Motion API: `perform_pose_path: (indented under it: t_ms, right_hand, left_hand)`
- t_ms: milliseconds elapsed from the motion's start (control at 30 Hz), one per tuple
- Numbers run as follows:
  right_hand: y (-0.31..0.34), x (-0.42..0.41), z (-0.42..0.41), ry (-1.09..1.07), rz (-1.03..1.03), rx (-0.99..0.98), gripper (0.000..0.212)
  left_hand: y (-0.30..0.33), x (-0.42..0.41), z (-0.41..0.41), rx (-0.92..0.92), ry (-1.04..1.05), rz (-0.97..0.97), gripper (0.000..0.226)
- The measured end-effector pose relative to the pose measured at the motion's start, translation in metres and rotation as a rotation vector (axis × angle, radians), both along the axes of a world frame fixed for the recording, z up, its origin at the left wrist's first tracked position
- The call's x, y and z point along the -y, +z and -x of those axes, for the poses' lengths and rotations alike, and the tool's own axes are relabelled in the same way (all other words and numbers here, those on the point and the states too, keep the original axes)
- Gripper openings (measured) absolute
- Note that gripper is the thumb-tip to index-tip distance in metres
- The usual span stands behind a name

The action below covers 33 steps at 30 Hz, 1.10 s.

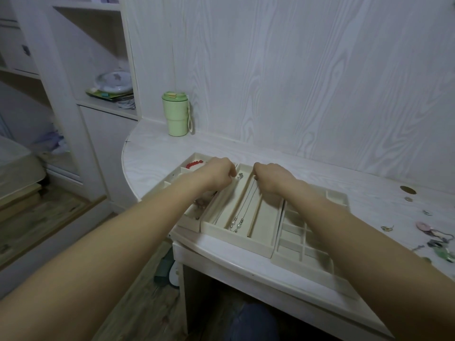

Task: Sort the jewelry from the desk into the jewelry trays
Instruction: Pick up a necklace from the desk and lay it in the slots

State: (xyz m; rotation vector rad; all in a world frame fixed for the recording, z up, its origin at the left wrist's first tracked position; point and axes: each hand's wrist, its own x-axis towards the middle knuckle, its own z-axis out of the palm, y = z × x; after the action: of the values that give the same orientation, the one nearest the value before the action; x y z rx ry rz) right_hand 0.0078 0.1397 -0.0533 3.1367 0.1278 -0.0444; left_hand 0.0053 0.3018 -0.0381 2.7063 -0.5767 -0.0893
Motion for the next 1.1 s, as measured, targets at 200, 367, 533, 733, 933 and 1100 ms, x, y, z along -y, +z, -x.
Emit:
perform_pose_path:
  t_ms: [200, 367, 533, 733, 933, 1100]
  right_hand:
    - [-0.001, 0.001, -0.001, -0.008, -0.063, -0.002, 0.03]
    - [0.005, 0.006, 0.015, -0.02, -0.269, 0.082, 0.042]
    - [0.019, 0.035, 0.059, -0.088, -0.423, 0.153, 0.042]
    - [0.024, 0.104, 0.121, -0.234, -0.465, 0.185, 0.038]
    - [0.012, 0.185, 0.178, -0.396, -0.394, 0.172, 0.037]
    - [-0.004, 0.229, 0.204, -0.463, -0.365, 0.156, 0.034]
  left_hand:
    - [0.0, 0.002, 0.001, 0.004, -0.001, -0.01, 0.038]
    - [0.0, 0.009, 0.002, 0.031, 0.01, -0.006, 0.038]
    - [0.004, 0.036, 0.011, 0.141, 0.026, 0.061, 0.034]
    - [0.014, 0.104, 0.051, 0.193, -0.107, 0.156, 0.029]
    - [0.017, 0.19, 0.094, 0.189, -0.284, 0.196, 0.027]
    - [0.008, 0.245, 0.115, 0.244, -0.405, 0.009, 0.032]
